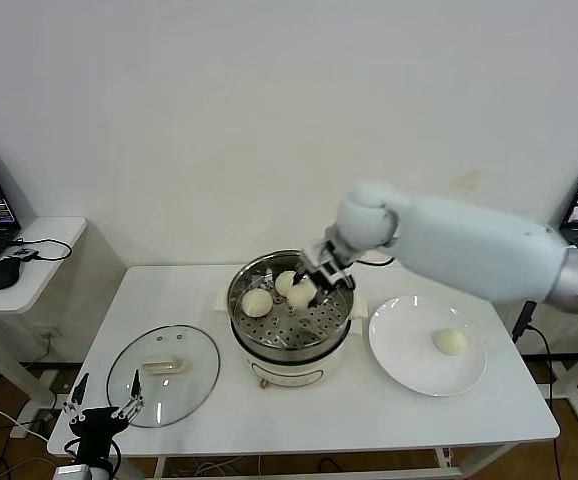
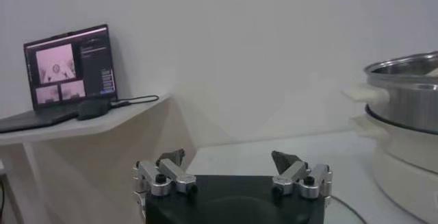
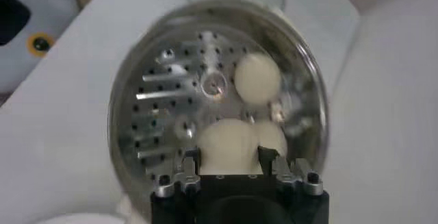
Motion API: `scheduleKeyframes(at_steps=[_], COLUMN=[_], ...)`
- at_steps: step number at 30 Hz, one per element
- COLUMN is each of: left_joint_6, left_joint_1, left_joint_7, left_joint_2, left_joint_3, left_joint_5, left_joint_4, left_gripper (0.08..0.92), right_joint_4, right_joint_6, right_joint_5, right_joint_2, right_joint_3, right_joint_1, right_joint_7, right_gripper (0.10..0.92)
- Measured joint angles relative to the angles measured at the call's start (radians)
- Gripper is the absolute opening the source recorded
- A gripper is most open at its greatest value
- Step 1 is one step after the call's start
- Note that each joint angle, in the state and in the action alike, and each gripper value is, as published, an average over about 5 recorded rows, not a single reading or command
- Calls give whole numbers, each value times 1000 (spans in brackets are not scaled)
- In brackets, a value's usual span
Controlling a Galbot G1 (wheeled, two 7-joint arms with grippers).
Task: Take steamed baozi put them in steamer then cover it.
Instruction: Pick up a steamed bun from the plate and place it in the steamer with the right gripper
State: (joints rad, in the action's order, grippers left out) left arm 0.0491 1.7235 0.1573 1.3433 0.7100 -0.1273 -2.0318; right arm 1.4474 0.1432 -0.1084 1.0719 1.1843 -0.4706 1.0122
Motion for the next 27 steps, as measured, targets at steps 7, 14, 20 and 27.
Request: scheduleKeyframes(at_steps=[7, 14, 20, 27], left_joint_6=[3, 4, 5, 5], left_joint_1=[0, -1, -3, -3], left_joint_7=[1, 2, 3, 3], left_joint_2=[2, 5, 5, 6], left_joint_3=[5, 1, 0, -1], left_joint_5=[-4, -5, -5, -4], left_joint_4=[2, 5, 7, 8], left_gripper=[823, 823, 823, 823], right_joint_4=[-21, -27, -25, -27], right_joint_6=[-104, -183, -222, -244], right_joint_5=[72, 124, 144, 153], right_joint_2=[61, 81, 80, 71], right_joint_3=[40, 64, 76, 71], right_joint_1=[11, 18, 22, 19], right_joint_7=[-11, -7, -2, -5], right_gripper=[543, 543, 565, 741])
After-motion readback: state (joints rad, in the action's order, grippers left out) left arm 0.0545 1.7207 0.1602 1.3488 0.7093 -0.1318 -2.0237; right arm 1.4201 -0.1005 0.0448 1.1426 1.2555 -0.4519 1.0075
